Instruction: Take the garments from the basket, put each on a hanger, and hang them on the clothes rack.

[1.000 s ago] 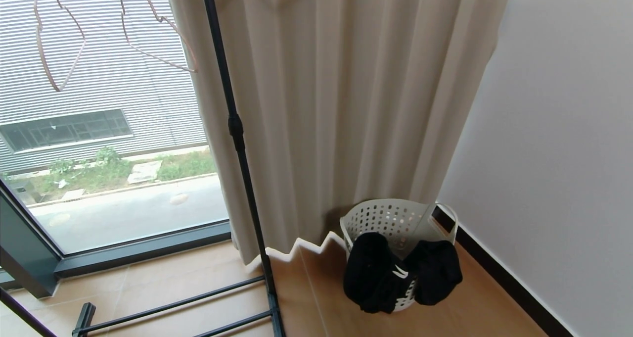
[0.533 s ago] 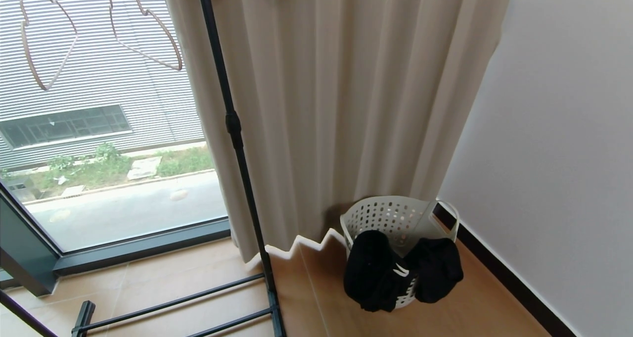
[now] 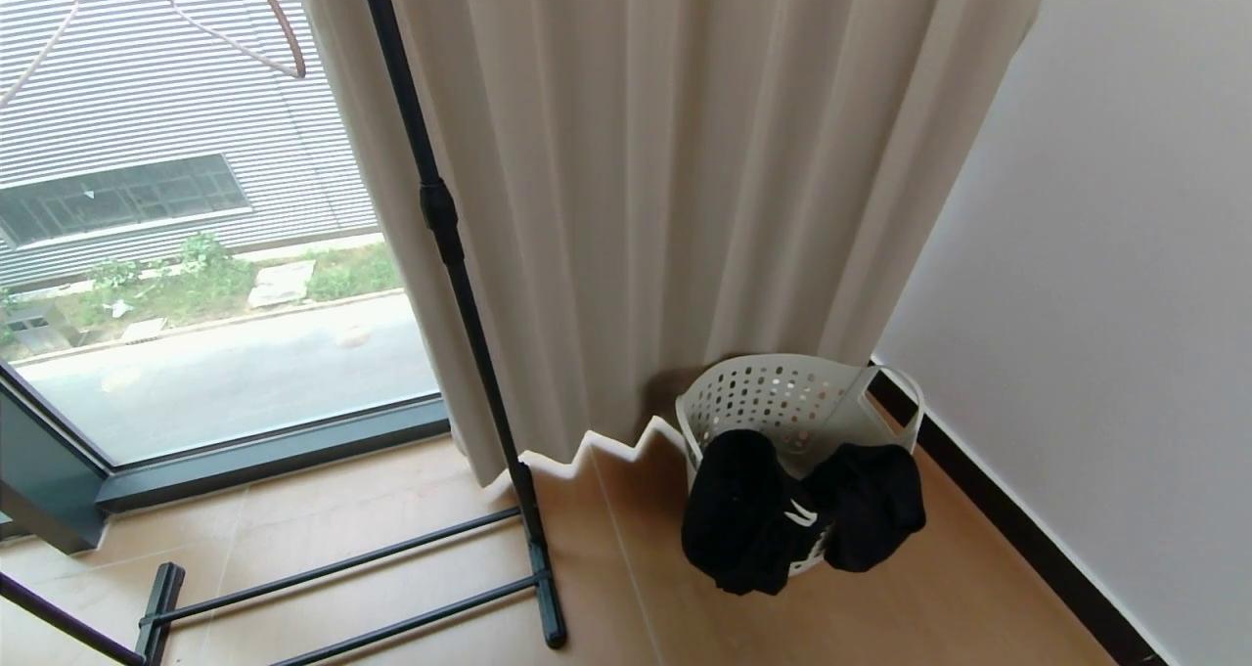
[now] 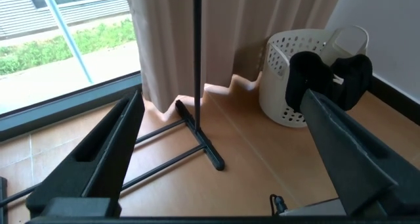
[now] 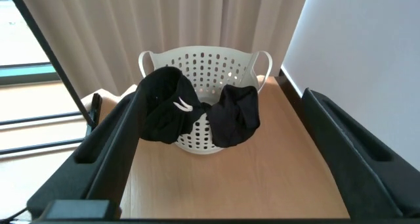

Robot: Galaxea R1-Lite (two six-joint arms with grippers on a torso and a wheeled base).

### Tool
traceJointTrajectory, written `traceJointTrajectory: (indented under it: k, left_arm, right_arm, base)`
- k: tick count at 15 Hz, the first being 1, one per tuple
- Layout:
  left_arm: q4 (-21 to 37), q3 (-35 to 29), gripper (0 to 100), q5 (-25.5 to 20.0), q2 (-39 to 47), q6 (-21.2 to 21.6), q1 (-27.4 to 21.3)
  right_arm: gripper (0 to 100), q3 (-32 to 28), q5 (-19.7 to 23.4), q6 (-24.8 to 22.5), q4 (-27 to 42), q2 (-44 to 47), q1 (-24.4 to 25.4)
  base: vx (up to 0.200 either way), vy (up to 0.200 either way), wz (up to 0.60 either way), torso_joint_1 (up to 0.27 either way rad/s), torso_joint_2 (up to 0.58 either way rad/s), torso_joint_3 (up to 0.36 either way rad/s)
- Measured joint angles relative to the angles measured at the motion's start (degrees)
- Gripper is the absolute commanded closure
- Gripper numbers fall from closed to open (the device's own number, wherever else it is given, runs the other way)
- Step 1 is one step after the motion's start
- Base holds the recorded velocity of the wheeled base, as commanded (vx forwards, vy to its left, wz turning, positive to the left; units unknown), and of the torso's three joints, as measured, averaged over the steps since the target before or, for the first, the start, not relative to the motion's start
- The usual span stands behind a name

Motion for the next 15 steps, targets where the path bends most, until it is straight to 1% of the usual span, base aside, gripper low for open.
traceJointTrajectory:
  k: [15]
  left_arm:
    - [-0.02,-0.04,0,0.0,0.0,-0.02,-0.09]
  right_arm:
    - [0,0.0,0.02,-0.05,0.0,0.0,-0.02]
  base:
    - [0.0,0.0,0.0,0.003,0.0,-0.198]
